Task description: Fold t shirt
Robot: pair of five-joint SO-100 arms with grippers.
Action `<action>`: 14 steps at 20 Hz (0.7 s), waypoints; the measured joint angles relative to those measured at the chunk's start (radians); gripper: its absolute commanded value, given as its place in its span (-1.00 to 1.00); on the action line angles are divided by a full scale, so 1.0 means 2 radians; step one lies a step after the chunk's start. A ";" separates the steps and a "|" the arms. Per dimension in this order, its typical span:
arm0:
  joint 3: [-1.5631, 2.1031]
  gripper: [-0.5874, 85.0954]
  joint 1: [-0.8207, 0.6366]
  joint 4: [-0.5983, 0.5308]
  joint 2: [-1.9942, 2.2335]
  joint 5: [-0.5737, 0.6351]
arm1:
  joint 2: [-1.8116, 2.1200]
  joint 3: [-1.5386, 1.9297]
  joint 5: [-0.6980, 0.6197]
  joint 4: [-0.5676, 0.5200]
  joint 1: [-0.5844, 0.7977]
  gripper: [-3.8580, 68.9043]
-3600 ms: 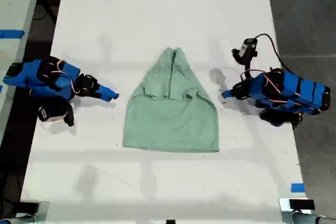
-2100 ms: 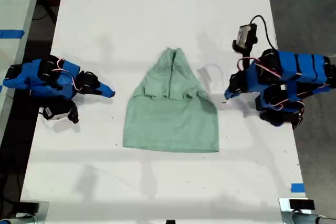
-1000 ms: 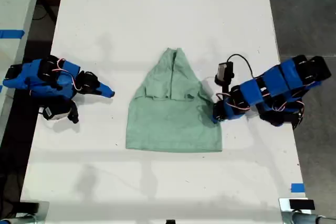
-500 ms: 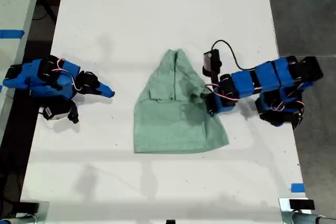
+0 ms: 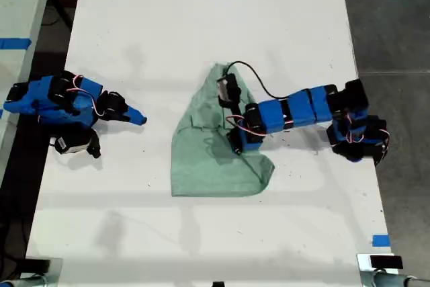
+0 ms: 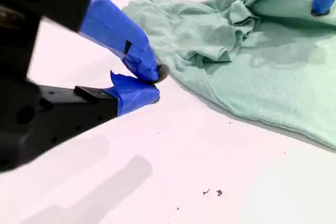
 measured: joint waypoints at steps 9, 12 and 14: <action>0.000 -0.97 0.000 0.000 0.000 0.000 | -0.084 -0.031 -0.045 -0.107 0.003 -0.35; 0.000 -0.97 0.000 0.000 0.000 0.000 | -0.083 -0.058 -0.035 -0.087 -0.006 -0.34; 0.000 -0.97 0.000 0.000 0.000 0.000 | -0.065 -0.060 -0.032 -0.078 -0.014 -0.34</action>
